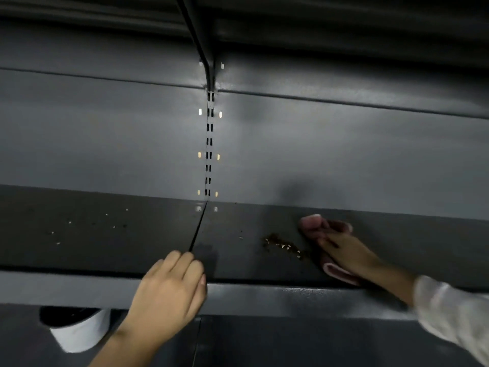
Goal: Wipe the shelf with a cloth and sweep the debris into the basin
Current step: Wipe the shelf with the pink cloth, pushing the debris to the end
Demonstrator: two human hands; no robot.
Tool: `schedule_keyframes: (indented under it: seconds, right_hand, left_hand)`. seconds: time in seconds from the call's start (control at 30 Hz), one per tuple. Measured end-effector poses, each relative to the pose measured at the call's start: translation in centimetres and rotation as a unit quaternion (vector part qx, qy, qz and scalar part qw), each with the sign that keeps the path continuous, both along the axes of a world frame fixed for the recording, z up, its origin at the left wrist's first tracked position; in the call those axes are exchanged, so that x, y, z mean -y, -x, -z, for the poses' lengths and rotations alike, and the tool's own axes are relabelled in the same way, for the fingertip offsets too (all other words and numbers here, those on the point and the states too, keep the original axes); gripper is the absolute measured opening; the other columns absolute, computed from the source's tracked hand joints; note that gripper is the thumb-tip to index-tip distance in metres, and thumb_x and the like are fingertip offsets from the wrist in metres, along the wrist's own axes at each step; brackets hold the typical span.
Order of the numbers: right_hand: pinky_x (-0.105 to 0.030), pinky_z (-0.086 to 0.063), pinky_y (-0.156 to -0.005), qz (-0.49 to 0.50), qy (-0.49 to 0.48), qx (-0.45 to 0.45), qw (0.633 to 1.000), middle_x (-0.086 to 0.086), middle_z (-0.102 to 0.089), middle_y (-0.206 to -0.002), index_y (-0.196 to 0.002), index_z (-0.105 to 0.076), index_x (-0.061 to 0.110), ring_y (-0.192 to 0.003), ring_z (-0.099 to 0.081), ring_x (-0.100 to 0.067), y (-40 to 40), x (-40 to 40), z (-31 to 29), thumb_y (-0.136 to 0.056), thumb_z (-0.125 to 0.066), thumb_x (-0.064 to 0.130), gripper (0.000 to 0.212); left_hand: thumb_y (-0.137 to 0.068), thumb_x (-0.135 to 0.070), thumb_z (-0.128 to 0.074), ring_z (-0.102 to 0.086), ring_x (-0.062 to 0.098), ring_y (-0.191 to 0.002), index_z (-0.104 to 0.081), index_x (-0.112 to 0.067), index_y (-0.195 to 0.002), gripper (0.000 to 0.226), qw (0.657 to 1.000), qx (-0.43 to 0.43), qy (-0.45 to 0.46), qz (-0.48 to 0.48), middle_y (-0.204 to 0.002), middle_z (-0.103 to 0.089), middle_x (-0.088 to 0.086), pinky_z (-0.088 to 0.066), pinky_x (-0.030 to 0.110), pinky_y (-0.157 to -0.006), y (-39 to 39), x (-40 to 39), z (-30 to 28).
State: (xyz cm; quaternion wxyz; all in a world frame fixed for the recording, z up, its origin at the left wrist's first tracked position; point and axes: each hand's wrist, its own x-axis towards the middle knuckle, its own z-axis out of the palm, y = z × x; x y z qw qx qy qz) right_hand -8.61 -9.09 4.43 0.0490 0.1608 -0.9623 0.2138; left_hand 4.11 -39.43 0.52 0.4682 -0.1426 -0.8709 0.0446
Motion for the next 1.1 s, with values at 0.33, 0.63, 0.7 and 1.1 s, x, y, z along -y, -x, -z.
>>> schedule_keyframes:
  seconds: [0.33,0.63,0.7,1.1]
  right_hand:
    - [-0.035,-0.046,-0.088,0.135,0.107,-0.137,0.976,-0.017,-0.069,-0.113,-0.105,-0.068,0.01,-0.106,-0.062,-0.033,-3.0,7.1,-2.8,-0.094,-0.043,0.014,0.027]
    - [-0.043,-0.023,-0.112,0.234,-0.088,0.075,0.965,-0.017,-0.041,-0.143,-0.131,-0.045,0.008,-0.132,-0.035,-0.035,-2.7,3.3,-0.2,-0.097,-0.032,0.025,0.039]
    - [-0.036,-0.027,-0.11,0.196,-0.057,0.038,0.978,-0.016,-0.047,-0.138,-0.125,-0.051,0.009,-0.129,-0.04,-0.034,-2.8,6.2,0.2,-0.096,-0.037,0.024,0.036]
    - [-0.036,-0.039,-0.095,0.192,0.019,-0.063,0.979,-0.021,-0.061,-0.123,-0.119,-0.055,0.002,-0.113,-0.057,-0.033,-1.3,7.0,-2.1,-0.095,-0.036,0.008,0.031]
  left_hand:
    - [-0.078,-0.02,-0.04,-0.051,0.023,-0.055,-0.059,-0.011,-0.06,0.027,0.998,0.011,-0.025,0.053,-0.06,-0.054,0.003,-0.03,0.029,-0.056,-0.5,2.5,0.5]
    - [-0.076,-0.023,-0.042,-0.051,0.021,-0.06,-0.063,-0.015,-0.063,0.026,0.998,0.006,-0.029,0.046,-0.067,-0.062,0.0,-0.023,0.03,-0.058,-1.1,3.3,1.1]
    - [-0.077,-0.024,-0.043,-0.044,0.019,-0.069,-0.066,-0.015,-0.067,0.027,0.998,0.001,-0.037,0.047,-0.071,-0.065,0.0,-0.023,0.03,-0.059,-1.1,3.3,1.4]
    - [-0.077,-0.026,-0.042,-0.041,0.022,-0.077,-0.07,-0.011,-0.076,0.032,0.998,-0.031,-0.05,0.011,-0.08,-0.069,0.007,-0.028,0.036,-0.062,-1.0,6.4,2.0]
